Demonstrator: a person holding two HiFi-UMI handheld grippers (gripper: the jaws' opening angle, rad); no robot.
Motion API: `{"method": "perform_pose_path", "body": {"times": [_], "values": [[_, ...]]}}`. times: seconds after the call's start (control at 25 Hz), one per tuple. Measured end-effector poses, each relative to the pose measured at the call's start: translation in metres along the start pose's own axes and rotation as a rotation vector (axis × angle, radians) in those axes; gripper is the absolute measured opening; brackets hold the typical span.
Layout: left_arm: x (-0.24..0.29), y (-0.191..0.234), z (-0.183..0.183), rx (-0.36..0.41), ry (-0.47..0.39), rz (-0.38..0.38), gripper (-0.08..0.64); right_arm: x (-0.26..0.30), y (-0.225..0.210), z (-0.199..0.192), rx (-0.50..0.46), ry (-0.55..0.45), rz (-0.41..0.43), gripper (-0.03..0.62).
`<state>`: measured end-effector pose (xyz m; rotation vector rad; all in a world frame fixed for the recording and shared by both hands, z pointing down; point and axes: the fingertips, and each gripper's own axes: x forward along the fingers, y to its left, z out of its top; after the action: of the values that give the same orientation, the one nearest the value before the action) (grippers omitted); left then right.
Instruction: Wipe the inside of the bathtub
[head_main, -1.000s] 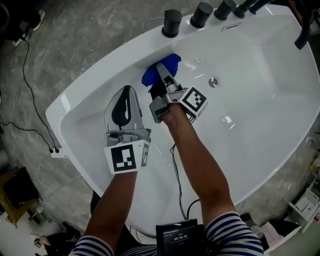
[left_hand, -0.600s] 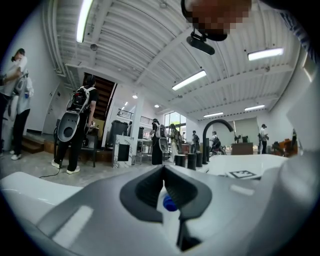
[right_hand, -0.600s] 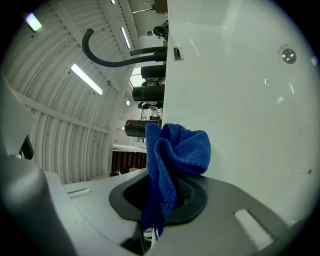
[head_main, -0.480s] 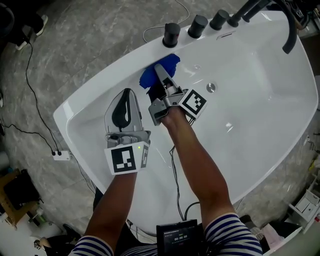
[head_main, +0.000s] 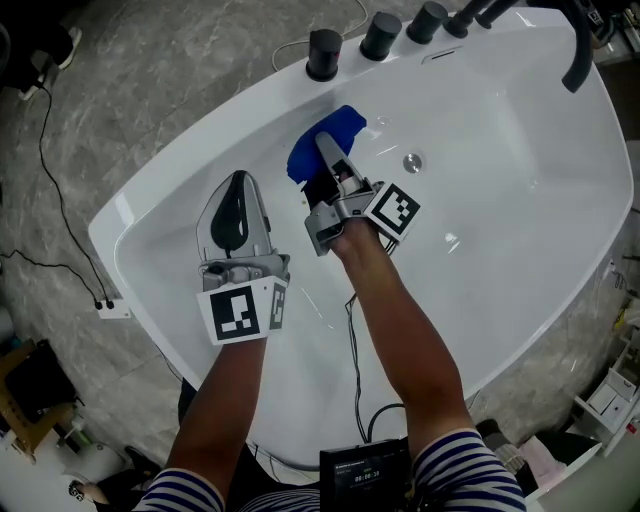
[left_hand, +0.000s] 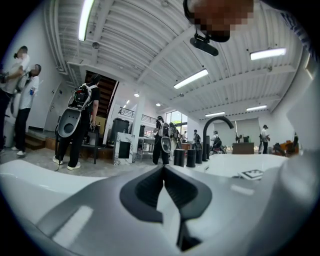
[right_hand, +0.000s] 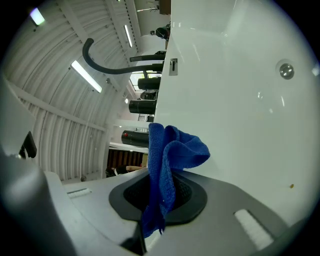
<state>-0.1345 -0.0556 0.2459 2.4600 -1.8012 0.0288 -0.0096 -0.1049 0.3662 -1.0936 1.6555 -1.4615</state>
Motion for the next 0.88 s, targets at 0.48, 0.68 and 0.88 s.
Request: {"method": "perform_pose_path", "body": {"times": [0.48, 0.68, 0.88], "values": [[0.001, 0.022, -0.129, -0.026, 0.086, 0.091, 0.002, -0.075, -0.239, -0.066, 0.058, 0.029, -0.302, 0.044], [0.004, 0.021, -0.182, -0.022, 0.139, 0.094, 0.002, -0.095, -0.334, -0.095, 0.07, 0.06, -0.439, 0.044], [0.006, 0.034, -0.213, -0.018, 0.158, 0.103, 0.002, -0.093, -0.384, -0.122, 0.082, 0.084, -0.508, 0.044]]}}
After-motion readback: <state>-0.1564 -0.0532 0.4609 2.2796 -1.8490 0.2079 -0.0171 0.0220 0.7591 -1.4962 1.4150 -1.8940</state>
